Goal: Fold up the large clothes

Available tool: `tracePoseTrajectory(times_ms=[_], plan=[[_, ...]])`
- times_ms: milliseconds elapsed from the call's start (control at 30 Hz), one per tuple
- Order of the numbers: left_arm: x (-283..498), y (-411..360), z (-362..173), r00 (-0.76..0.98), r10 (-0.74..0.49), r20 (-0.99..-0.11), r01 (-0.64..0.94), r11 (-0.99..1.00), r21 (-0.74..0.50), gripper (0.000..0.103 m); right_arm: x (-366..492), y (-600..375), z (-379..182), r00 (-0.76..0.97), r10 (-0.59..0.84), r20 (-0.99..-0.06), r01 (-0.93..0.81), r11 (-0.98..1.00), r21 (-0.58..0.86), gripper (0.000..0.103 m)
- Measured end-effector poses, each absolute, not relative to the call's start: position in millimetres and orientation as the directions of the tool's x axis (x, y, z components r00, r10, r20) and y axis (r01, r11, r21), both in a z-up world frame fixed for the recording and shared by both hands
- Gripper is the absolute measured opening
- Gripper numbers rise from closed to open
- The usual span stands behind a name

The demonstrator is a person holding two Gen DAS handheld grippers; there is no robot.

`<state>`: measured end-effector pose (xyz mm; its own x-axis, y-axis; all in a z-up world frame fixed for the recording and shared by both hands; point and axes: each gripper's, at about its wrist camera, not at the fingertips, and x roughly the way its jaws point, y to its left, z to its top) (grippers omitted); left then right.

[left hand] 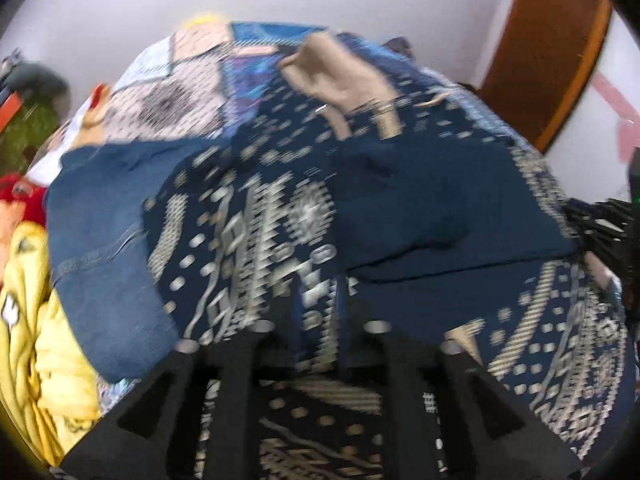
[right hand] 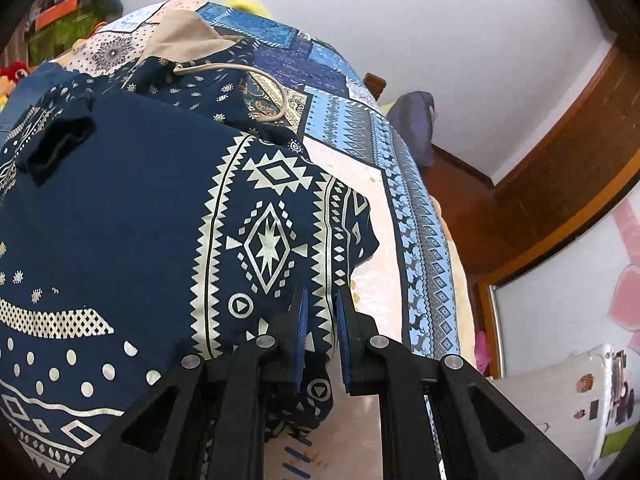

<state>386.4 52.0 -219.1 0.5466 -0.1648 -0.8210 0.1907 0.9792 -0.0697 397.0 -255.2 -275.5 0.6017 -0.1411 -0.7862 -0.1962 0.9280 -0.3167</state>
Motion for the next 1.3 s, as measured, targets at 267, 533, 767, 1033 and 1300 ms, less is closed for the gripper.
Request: tracePoseTrajectory(times_ms=[267,533,767,1033,1300], plan=[[403.3,-25.1,-222.1,0.560,-0.201,-0.804,0.345,0.939,0.005,0.066,394.6,-278.5,-260.7,0.536,-0.015,-0.844,-0.155,0.981,-0.116,0.009],[436.1,-43.2,-243.0,0.588,-0.093,-0.804,0.268,0.960,0.085,0.029,387.5,-300.7,-255.3,0.509,0.089,-0.856,-0.131,0.991,0.025,0.009],[427.9,20.8,-199.9,0.660,-0.088,-0.746,0.125,0.992,-0.006,0.010,388.2,-298.2,-242.2,0.550,0.072,-0.832,-0.153,0.988,-0.016,0.009],[403.6,127.5,-170.2,0.688,-0.083,-0.720,-0.036,0.988,-0.148,0.007,407.0,-257.2,-217.7,0.598,0.134,-0.790,-0.238,0.971,-0.015,0.009],[393.6,157.8,-222.2,0.593,-0.104,-0.799,-0.075,0.980,-0.183,0.007,433.1,-214.3,-248.2,0.514,0.146,-0.845,-0.307,0.951,-0.022,0.009]])
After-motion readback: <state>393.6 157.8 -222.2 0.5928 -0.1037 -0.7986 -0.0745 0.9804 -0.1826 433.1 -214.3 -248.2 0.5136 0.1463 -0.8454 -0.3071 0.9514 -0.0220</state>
